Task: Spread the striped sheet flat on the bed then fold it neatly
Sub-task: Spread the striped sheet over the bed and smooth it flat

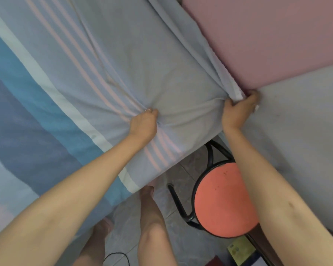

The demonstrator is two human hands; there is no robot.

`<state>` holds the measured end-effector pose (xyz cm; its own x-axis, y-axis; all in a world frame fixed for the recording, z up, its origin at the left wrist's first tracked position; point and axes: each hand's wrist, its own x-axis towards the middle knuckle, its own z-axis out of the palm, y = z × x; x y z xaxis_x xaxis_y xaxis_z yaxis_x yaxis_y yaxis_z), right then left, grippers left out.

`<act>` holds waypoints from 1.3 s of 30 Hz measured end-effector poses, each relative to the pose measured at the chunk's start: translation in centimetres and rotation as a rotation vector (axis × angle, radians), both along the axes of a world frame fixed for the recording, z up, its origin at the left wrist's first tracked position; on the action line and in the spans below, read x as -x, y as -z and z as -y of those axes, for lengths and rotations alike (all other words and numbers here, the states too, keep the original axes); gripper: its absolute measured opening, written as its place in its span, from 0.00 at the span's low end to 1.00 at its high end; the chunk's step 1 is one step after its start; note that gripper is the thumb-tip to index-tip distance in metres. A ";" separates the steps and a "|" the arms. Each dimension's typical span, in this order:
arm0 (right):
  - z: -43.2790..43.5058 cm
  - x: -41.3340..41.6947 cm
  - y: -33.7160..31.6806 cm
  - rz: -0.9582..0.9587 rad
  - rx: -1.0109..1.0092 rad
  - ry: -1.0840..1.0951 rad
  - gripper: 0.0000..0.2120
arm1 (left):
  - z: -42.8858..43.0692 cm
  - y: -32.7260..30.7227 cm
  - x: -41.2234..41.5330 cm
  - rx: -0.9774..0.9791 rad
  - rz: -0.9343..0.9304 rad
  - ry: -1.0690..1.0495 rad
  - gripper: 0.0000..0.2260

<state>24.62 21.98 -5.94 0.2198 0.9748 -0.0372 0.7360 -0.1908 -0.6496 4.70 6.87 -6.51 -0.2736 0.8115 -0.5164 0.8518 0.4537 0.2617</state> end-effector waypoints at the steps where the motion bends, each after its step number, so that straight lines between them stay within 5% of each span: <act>1: 0.3 -0.5 0.0 0.129 0.035 -0.082 0.20 | 0.2 0.1 -0.1 -0.008 -0.028 0.009 0.10; 6: 1.5 -1.0 -2.6 0.529 0.134 -0.332 0.30 | 4.0 -0.3 -0.7 -0.162 -0.108 0.051 0.20; 11: 1.9 -0.3 -4.5 0.478 0.254 -0.513 0.08 | 8.1 -1.2 -1.4 0.066 0.019 0.071 0.31; 15: 0.5 -1.4 -5.6 0.790 0.204 -0.562 0.13 | 9.0 -1.6 -1.3 0.219 0.102 0.116 0.35; 22: 2.1 0.5 -8.4 0.650 0.262 -0.390 0.09 | 7.5 -1.9 0.2 0.386 0.342 0.106 0.31; 26: 9.1 4.8 -13.8 0.420 0.132 -0.505 0.11 | 7.4 -5.1 2.7 0.180 0.857 -0.365 0.15; 30: 20.7 12.6 -17.2 0.304 0.121 -0.802 0.09 | 10.9 -10.9 5.7 -0.136 1.440 -0.930 0.25; 33: 29.7 18.6 -18.6 0.327 0.061 -0.944 0.15 | 16.8 -14.5 9.7 -0.462 1.607 -1.130 0.25; 35: 35.5 21.9 -19.2 0.292 0.173 -1.074 0.17 | 22.2 -16.0 12.5 -0.555 1.453 -1.212 0.20; 39: 46.2 27.4 -18.7 0.304 0.421 -1.360 0.22 | 33.8 -16.9 17.1 -0.519 0.755 -1.263 0.11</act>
<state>-2.73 -24.22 12.74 -0.7947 0.3608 -0.4882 0.5956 0.6189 -0.5121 -12.39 -26.92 10.35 -0.7064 0.3902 -0.5905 -0.3948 0.4752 0.7863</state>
